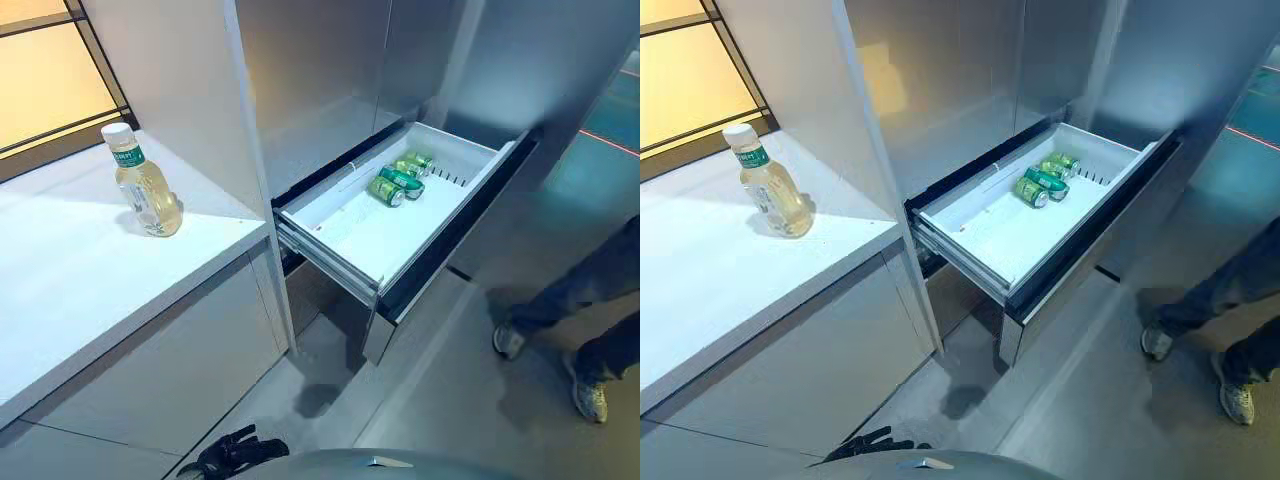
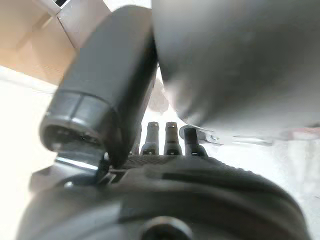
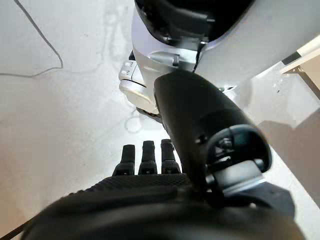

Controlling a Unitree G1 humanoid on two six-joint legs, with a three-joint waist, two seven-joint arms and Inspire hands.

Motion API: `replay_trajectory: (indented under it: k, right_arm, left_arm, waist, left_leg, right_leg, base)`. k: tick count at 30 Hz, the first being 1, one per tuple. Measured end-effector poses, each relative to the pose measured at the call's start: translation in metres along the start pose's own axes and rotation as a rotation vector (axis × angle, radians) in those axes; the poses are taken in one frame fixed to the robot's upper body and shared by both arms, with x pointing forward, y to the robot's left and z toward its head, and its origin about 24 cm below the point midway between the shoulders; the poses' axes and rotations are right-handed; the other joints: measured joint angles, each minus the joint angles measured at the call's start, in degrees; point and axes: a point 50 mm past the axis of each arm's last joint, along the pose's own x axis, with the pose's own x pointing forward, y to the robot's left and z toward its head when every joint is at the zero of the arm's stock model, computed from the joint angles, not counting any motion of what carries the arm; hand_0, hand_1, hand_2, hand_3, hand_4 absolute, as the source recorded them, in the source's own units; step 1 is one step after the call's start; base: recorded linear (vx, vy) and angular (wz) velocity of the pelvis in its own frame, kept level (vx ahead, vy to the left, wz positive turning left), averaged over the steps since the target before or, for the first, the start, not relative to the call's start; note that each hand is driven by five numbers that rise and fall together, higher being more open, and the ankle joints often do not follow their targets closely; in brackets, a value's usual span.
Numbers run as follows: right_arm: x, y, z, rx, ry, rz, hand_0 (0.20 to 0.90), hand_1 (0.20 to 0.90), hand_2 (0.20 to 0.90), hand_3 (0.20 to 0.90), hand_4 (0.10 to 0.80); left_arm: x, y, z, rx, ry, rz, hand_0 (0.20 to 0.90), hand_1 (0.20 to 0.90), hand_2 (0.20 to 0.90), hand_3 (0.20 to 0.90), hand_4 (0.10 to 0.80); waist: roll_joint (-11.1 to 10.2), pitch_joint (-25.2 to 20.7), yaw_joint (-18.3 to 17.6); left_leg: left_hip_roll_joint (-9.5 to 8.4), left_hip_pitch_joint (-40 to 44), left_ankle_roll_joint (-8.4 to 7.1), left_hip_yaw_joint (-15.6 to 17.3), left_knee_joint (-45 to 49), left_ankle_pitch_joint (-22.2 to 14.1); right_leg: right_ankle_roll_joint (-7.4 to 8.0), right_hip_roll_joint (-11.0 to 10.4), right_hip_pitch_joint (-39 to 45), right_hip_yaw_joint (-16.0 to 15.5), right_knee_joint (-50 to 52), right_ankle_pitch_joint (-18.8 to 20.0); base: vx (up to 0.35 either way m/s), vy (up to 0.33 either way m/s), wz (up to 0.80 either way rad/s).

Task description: Put drinks into fridge and close the fridge

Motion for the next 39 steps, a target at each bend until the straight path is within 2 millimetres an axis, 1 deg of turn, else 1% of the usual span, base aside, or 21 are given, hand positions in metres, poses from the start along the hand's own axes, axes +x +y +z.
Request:
replay_trajectory:
  k: [24, 30, 34, 37, 39]
  right_arm:
    - [0.0, 0.001, 0.0, 0.001, -0.001, 0.007, 0.9, 0.9, 0.9, 0.9, 0.8]
    - [0.0, 0.002, 0.001, 0.001, -0.001, 0.01, 0.9, 0.9, 0.9, 0.9, 0.8]
    - [0.0, 0.001, 0.001, 0.0, -0.002, 0.01, 0.9, 0.9, 0.9, 0.9, 0.8]
    - [0.0, 0.0, 0.002, -0.002, -0.002, 0.009, 0.9, 0.9, 0.9, 0.9, 0.8]
    - [0.0, 0.0, 0.003, -0.013, -0.004, 0.011, 0.9, 0.9, 0.9, 0.9, 0.8]
  left_arm:
    - [0.0, 0.0, 0.001, 0.005, -0.009, -0.007, 0.9, 0.9, 0.9, 0.9, 0.8]
    - [0.0, -0.001, 0.003, 0.036, -0.021, -0.024, 0.9, 0.9, 0.9, 0.9, 0.8]
    - [0.0, -0.004, 0.01, 0.194, -0.065, -0.039, 0.9, 0.9, 0.9, 0.9, 0.8]
    - [0.0, -0.013, 0.027, 0.432, -0.143, -0.071, 0.9, 0.9, 0.9, 0.9, 0.8]
    - [0.0, -0.024, 0.04, 0.612, -0.206, -0.11, 0.9, 0.9, 0.9, 0.9, 0.8]
  waist:
    - [-0.14, 0.09, -0.16]
    - [-0.19, 0.12, -0.29]
    - [-0.22, 0.14, -0.37]
    - [-0.25, 0.18, -0.5]
    - [-0.23, 0.25, -0.9]
  left_leg:
    - [-0.01, 0.01, 0.0, 0.06, 0.0, 0.0]
    - [-0.03, 0.02, 0.0, 0.12, 0.0, -0.01]
    - [-0.03, 0.02, 0.0, 0.16, 0.0, 0.0]
    - [-0.03, 0.02, 0.01, 0.27, 0.0, 0.0]
    - [-0.02, 0.02, 0.01, 0.42, 0.0, -0.01]
  right_leg:
    - [0.0, -0.01, -0.03, 0.1, 0.01, 0.0]
    - [0.0, -0.02, -0.07, 0.19, 0.04, 0.0]
    - [0.0, -0.02, -0.11, 0.26, 0.18, 0.01]
    - [0.0, -0.04, -0.17, 0.39, 0.2, 0.02]
    - [0.0, -0.07, -0.24, 0.53, 0.21, 0.02]
  base:
    - [0.0, 0.0, 0.0]
    - [0.0, 0.0, 0.0]
    - [0.0, 0.0, 0.0]
    - [0.0, 0.0, 0.0]
    - [-0.022, 0.019, -0.05]
